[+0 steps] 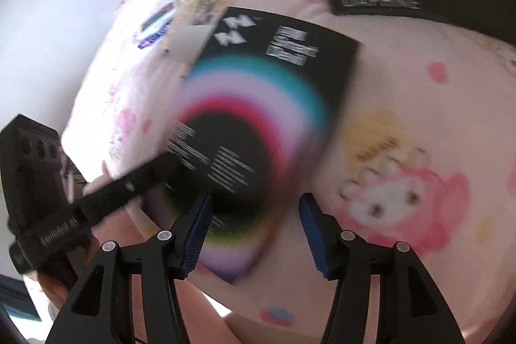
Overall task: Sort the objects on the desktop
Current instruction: 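Carry the Smart Devil box with the left gripper into the DAPHNE box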
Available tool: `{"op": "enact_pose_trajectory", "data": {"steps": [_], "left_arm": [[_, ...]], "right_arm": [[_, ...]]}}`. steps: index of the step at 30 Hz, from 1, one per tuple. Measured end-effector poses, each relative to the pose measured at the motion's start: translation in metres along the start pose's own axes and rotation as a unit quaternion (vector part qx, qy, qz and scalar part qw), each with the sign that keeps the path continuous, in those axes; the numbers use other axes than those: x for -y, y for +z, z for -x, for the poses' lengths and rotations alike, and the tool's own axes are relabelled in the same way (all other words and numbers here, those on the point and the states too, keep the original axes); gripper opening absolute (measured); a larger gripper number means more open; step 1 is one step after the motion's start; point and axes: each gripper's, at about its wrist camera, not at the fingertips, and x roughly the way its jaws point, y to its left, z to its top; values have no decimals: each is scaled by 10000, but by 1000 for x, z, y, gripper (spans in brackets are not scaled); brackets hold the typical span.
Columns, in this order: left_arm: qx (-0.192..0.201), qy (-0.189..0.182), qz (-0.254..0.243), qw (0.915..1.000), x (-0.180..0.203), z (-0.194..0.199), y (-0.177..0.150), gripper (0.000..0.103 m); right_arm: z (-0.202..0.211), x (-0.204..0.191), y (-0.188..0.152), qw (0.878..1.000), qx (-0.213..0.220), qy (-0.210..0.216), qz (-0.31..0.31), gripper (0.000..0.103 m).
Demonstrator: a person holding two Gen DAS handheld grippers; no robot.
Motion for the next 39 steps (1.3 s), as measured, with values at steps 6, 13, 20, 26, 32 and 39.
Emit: {"op": "enact_pose_trajectory", "data": {"steps": [6,13,20,26,32,39], "left_arm": [[39,-148,-482,9987,30,14,-5,40],[193,-292,-842,9958,76,29,6,41],[403,-448,-1196,9910,126,47,16,40],[442,-556,-1525,9857,169,38,40,41],[506,-696,-1676,9821,209,10,94,41],[300,-767,-1754,9811,259,-56,174,41]], "right_arm": [[33,-10,-1,9983,490,-216,246,55],[69,-6,10,9950,994,-51,-83,53],[121,-8,7,9889,1478,28,-123,53],[151,10,29,9813,1914,-126,-134,53],[174,38,76,9745,2219,-240,-211,54],[199,87,162,9663,2468,-650,-324,54]]}}
